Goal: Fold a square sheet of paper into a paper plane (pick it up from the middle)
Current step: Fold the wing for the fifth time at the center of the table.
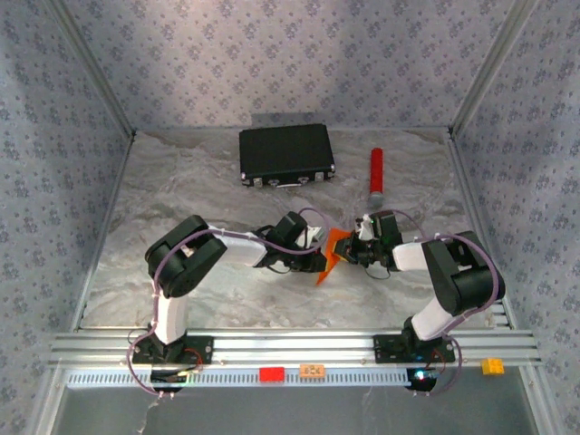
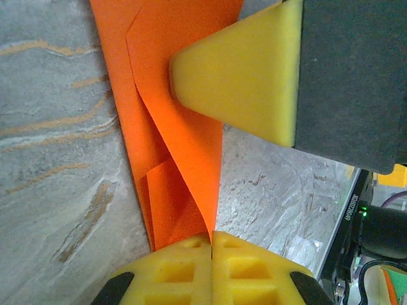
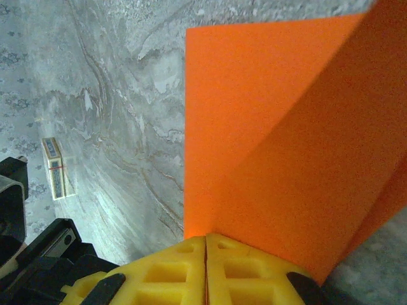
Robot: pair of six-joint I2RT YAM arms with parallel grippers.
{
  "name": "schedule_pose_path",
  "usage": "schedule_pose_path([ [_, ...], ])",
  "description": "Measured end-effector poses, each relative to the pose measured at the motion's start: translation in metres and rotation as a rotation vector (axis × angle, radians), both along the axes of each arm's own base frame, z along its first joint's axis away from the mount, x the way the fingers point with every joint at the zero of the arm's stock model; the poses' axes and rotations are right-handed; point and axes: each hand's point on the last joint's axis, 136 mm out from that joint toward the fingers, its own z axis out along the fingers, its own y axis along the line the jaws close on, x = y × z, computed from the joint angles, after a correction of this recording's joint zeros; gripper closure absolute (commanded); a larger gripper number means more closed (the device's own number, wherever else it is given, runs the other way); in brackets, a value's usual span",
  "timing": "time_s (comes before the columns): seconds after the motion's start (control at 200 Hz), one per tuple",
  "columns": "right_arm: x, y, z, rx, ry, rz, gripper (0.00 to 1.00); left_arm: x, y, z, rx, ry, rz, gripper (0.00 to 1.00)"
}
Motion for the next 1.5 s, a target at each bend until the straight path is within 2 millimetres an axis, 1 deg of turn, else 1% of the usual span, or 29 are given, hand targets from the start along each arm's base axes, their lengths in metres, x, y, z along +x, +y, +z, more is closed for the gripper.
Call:
schedule_pose_path([
  [0.17,0.000,0.000,0.000,0.000,0.000,0.000,0.90,-0.003,0.003,-0.004,-0.002,0.009,-0.006,0.96],
  [0.255,0.000,0.000,0.000,-0.001,0.000,0.000,0.90,-0.005,0.004,-0.005,-0.004,0.010,-0.012,0.93],
  [0.445,0.000,0.000,0.000,-0.001,0.001,0.000,0.90,-0.007,0.004,-0.005,-0.011,0.007,-0.030,0.92],
  [0.49,0.000,0.000,-0.001,-0.001,0.001,-0.001,0.90,-0.007,0.005,-0.005,-0.010,0.002,-0.035,0.88],
  [0.54,0.000,0.000,-0.001,-0.003,0.000,-0.002,0.90,-0.009,0.005,-0.005,-0.015,0.001,-0.044,0.88],
  [0.59,0.000,0.000,-0.001,-0.003,0.000,-0.002,0.90,-0.010,0.005,-0.004,-0.018,-0.003,-0.050,0.88],
  [0.645,0.000,0.000,-0.001,-0.003,0.000,-0.002,0.90,-0.011,0.007,-0.005,-0.013,-0.004,-0.055,0.95],
  [0.715,0.000,0.000,-0.001,-0.004,0.001,-0.002,0.90,-0.013,0.010,-0.007,-0.008,-0.005,-0.059,1.00],
  [0.894,0.000,0.000,-0.001,-0.004,0.001,-0.002,0.90,-0.014,0.010,-0.007,-0.008,-0.012,-0.063,1.00],
  [0.949,0.000,0.000,-0.001,-0.004,0.001,-0.002,0.90,-0.014,0.010,-0.008,-0.007,-0.012,-0.062,0.94],
  [0.999,0.000,0.000,-0.001,-0.004,0.001,-0.003,0.90,-0.014,0.011,-0.007,-0.007,-0.015,-0.062,0.93],
  [1.134,0.000,0.000,-0.001,-0.004,0.001,-0.002,0.90,-0.018,0.014,-0.007,0.001,-0.018,-0.065,0.94],
  [1.279,0.000,0.000,-0.001,-0.004,0.001,-0.003,0.90,-0.024,0.019,-0.008,0.011,-0.015,-0.070,1.00],
  [1.419,0.000,0.000,-0.001,-0.004,0.001,-0.002,0.90,-0.026,0.021,-0.008,0.015,-0.012,-0.071,1.00],
  [1.499,0.000,-0.001,-0.001,-0.004,0.001,-0.003,0.90,-0.027,0.021,-0.009,0.017,-0.010,-0.073,0.97],
])
